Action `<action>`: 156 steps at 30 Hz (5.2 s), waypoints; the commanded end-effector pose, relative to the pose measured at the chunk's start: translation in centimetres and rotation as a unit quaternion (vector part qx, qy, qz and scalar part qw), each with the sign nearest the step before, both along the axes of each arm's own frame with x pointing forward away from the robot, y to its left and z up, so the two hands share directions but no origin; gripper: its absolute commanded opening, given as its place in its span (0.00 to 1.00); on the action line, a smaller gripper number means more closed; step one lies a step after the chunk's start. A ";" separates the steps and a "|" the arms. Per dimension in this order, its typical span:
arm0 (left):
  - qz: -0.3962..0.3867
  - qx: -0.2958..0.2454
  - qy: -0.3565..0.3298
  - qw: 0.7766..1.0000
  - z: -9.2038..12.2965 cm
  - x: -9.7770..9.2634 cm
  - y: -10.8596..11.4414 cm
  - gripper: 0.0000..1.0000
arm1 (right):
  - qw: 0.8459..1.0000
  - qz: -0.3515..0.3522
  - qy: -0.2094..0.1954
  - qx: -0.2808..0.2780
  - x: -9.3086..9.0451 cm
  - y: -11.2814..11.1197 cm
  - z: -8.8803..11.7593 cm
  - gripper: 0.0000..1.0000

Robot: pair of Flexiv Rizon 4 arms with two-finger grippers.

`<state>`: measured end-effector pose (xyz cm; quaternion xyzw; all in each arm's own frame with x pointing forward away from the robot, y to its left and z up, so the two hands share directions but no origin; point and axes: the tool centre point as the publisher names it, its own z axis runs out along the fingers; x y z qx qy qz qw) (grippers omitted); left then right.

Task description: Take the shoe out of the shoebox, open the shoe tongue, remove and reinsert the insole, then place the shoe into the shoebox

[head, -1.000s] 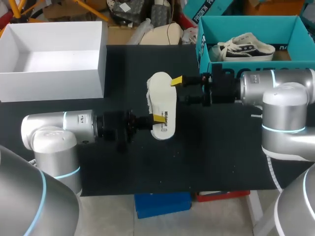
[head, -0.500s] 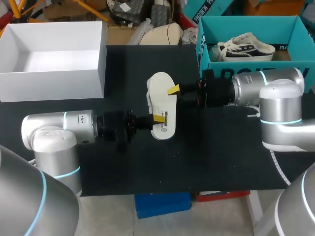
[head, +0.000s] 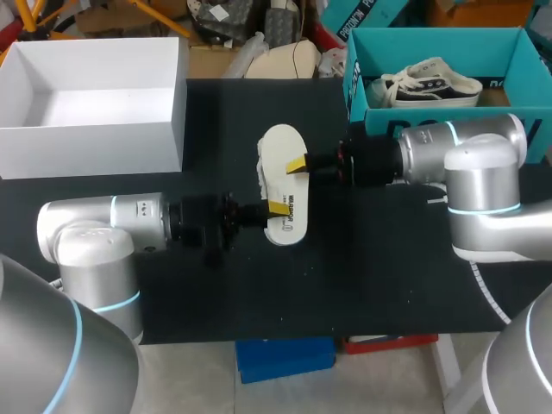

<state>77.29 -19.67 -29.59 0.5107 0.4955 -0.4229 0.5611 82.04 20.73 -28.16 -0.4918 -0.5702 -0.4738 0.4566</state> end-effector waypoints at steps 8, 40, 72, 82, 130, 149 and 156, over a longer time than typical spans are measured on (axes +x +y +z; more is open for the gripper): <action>0.001 0.002 -0.001 1.000 0.0 -0.1 -0.1 0.00 | 1.000 0.005 0.009 0.001 0.1 1.2 -1.0 0.30; 0.016 0.039 -0.014 0.999 0.7 -0.1 0.5 1.00 | 1.000 -0.013 -0.009 -0.012 0.6 0.7 -1.0 0.00; 0.121 0.682 -0.171 0.701 6.2 -4.7 4.2 1.00 | 1.000 -0.013 -0.009 -0.012 0.6 0.7 -1.0 0.00; 0.121 0.682 -0.171 0.701 6.2 -4.7 4.2 1.00 | 1.000 -0.013 -0.009 -0.012 0.6 0.7 -1.0 0.00; 0.072 0.715 -0.002 0.696 6.1 -1.9 0.7 1.00 | 1.000 -0.013 -0.009 -0.012 0.6 0.7 -1.0 0.00; 0.074 0.686 -0.017 0.724 7.3 5.3 0.4 1.00 | 1.000 -0.013 -0.009 -0.012 0.6 0.7 -1.0 0.00; 0.079 0.678 -0.019 0.730 8.0 8.3 0.4 1.00 | 1.000 -0.013 -0.009 -0.012 0.6 0.7 -1.0 0.00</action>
